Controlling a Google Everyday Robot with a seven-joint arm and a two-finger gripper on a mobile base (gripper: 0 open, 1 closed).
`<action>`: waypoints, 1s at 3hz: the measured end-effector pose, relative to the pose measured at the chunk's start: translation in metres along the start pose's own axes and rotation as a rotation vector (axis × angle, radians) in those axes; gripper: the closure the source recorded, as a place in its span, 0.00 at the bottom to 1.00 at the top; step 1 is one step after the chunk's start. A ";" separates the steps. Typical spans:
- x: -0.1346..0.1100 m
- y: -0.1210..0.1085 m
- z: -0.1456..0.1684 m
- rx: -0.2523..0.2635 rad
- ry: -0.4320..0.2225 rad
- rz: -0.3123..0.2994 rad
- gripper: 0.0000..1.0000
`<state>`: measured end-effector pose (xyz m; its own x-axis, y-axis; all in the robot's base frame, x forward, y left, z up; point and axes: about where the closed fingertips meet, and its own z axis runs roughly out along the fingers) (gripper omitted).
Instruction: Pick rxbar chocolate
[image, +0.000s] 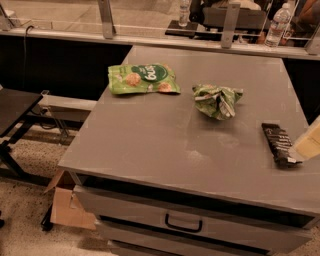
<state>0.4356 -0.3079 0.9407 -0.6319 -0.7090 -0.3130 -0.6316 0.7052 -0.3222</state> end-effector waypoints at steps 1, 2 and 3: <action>0.020 0.000 0.024 -0.019 -0.064 0.090 0.00; 0.032 0.006 0.051 -0.064 -0.143 0.139 0.00; 0.036 0.019 0.071 -0.117 -0.183 0.148 0.00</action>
Offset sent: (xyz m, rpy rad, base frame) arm 0.0003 -0.0249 -0.0768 0.2747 -0.0825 -0.0650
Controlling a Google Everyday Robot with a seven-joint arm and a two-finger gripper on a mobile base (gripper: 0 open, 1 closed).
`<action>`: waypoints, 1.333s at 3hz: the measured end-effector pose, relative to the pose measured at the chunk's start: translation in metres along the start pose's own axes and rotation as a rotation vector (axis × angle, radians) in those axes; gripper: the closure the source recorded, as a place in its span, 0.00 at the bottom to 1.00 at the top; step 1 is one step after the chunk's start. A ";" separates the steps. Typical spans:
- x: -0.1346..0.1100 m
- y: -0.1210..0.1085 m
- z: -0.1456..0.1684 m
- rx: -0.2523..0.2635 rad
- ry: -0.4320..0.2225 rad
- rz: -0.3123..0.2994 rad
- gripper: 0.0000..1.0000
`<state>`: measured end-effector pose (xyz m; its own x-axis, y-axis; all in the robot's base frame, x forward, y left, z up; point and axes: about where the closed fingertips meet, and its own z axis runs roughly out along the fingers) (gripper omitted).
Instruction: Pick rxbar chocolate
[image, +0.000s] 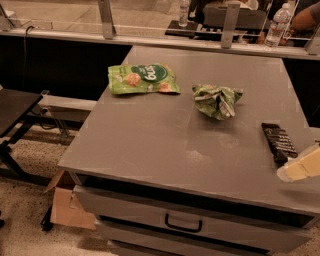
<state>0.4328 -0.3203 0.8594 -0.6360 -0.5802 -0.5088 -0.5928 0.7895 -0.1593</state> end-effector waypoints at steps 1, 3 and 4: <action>0.003 0.010 0.013 -0.044 -0.012 0.000 0.00; 0.002 0.027 0.038 -0.119 -0.016 -0.013 0.47; -0.001 0.026 0.032 -0.120 -0.016 -0.013 0.79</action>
Offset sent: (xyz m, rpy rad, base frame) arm 0.0047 0.0332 -0.0437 0.0971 0.0597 0.0919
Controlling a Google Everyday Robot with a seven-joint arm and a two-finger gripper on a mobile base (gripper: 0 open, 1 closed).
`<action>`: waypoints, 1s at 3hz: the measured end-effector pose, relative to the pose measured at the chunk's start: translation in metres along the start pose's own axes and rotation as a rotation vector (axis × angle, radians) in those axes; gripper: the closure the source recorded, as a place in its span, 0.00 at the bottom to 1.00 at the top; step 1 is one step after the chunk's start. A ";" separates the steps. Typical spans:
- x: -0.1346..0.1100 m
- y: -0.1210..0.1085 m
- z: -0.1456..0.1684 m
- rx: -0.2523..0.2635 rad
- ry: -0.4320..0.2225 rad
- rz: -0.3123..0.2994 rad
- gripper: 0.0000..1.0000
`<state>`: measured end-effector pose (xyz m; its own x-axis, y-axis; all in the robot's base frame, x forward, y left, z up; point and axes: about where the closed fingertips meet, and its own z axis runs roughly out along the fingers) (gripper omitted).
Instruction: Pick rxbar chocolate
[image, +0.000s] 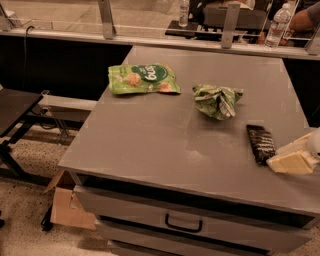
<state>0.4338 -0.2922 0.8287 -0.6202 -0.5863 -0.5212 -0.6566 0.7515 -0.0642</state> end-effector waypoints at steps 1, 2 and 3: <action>0.000 0.000 -0.001 0.000 0.000 0.000 1.00; -0.038 -0.004 -0.021 0.033 -0.066 -0.075 1.00; -0.062 -0.005 -0.039 0.050 -0.125 -0.127 1.00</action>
Offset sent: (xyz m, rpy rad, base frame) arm 0.0316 0.0183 0.0593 -0.0198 -0.1428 0.0808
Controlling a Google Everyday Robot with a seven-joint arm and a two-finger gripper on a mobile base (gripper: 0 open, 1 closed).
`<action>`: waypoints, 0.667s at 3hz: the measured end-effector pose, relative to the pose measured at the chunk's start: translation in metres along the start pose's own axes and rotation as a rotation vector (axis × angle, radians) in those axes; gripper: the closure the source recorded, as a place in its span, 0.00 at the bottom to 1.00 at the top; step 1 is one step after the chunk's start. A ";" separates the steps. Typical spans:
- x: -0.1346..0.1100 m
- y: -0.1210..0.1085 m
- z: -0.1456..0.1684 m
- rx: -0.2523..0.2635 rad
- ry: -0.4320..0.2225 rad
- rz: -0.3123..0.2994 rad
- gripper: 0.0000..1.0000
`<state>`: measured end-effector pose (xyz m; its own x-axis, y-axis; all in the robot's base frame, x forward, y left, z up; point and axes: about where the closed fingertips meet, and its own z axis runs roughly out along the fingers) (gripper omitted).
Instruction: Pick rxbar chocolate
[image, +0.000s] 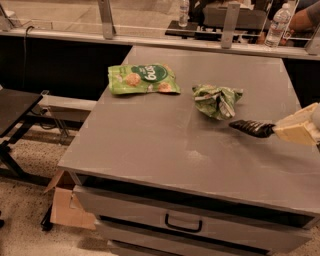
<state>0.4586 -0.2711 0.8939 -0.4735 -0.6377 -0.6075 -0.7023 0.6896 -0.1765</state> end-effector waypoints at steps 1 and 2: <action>-0.031 -0.006 -0.026 0.035 -0.073 -0.060 1.00; -0.057 -0.012 -0.049 0.071 -0.144 -0.109 1.00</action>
Offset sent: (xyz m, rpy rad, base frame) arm 0.0113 0.0084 0.0928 0.0135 -0.2287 0.0739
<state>0.4677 -0.2599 0.9685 -0.3124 -0.6577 -0.6854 -0.7038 0.6449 -0.2980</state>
